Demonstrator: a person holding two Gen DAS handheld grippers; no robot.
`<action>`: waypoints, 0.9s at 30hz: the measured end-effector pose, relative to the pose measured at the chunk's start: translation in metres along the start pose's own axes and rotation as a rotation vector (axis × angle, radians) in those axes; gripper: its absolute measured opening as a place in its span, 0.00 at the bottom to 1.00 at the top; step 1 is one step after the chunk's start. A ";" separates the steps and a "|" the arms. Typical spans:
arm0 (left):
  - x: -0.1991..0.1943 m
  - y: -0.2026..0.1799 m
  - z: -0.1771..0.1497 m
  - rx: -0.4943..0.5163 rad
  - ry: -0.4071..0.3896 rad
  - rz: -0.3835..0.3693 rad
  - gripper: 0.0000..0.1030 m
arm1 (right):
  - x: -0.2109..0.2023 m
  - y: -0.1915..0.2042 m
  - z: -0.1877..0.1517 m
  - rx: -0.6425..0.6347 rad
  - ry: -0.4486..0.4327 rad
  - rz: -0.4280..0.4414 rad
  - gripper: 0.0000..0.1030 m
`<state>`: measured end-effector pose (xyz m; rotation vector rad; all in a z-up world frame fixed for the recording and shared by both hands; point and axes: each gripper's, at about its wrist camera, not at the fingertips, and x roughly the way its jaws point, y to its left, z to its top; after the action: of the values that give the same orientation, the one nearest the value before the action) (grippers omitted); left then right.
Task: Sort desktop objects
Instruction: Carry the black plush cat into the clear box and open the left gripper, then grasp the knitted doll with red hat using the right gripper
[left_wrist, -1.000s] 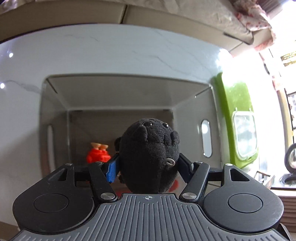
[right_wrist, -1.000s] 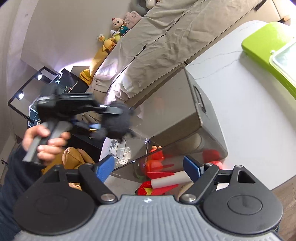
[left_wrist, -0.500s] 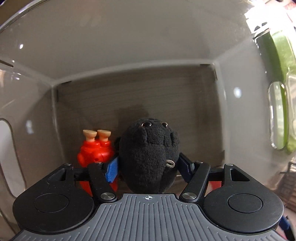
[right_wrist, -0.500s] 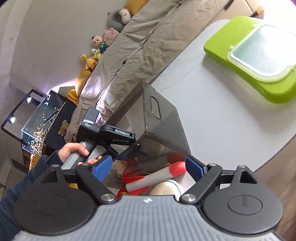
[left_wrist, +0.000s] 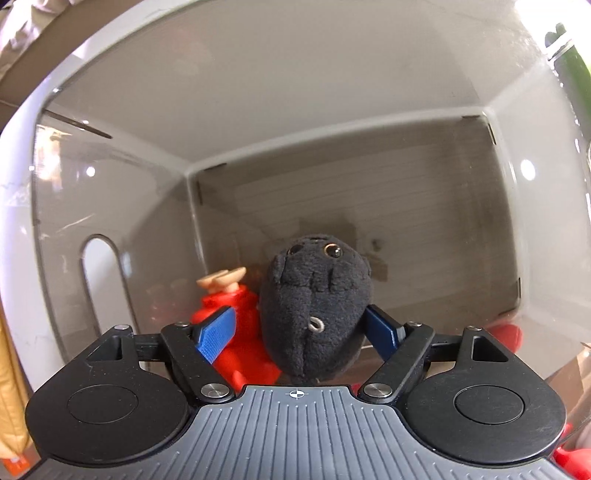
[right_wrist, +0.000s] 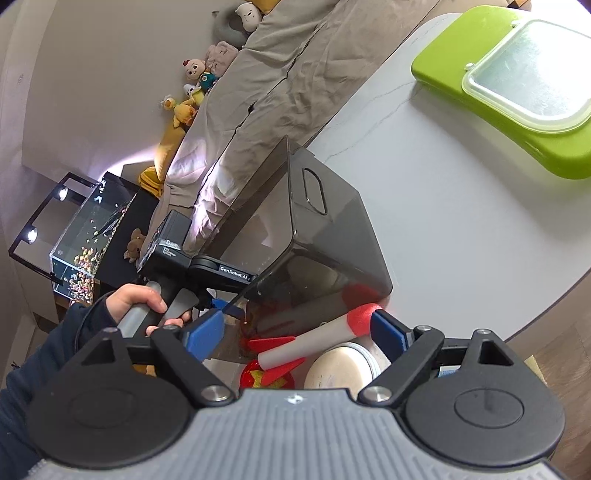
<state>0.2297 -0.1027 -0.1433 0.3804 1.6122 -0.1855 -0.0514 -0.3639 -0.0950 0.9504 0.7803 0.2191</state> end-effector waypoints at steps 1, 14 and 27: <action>0.002 -0.004 0.000 0.004 0.004 -0.002 0.82 | 0.000 0.001 0.000 0.000 0.001 -0.001 0.85; -0.096 0.041 -0.101 -0.132 -0.338 -0.391 0.90 | 0.008 0.031 -0.012 -0.037 0.040 -0.018 0.87; -0.033 0.125 -0.229 -0.315 -0.413 -0.414 0.93 | 0.124 0.092 -0.061 0.124 0.357 -0.012 0.87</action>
<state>0.0613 0.0883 -0.0782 -0.2298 1.2646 -0.2973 0.0095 -0.2095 -0.1042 1.0369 1.1370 0.3389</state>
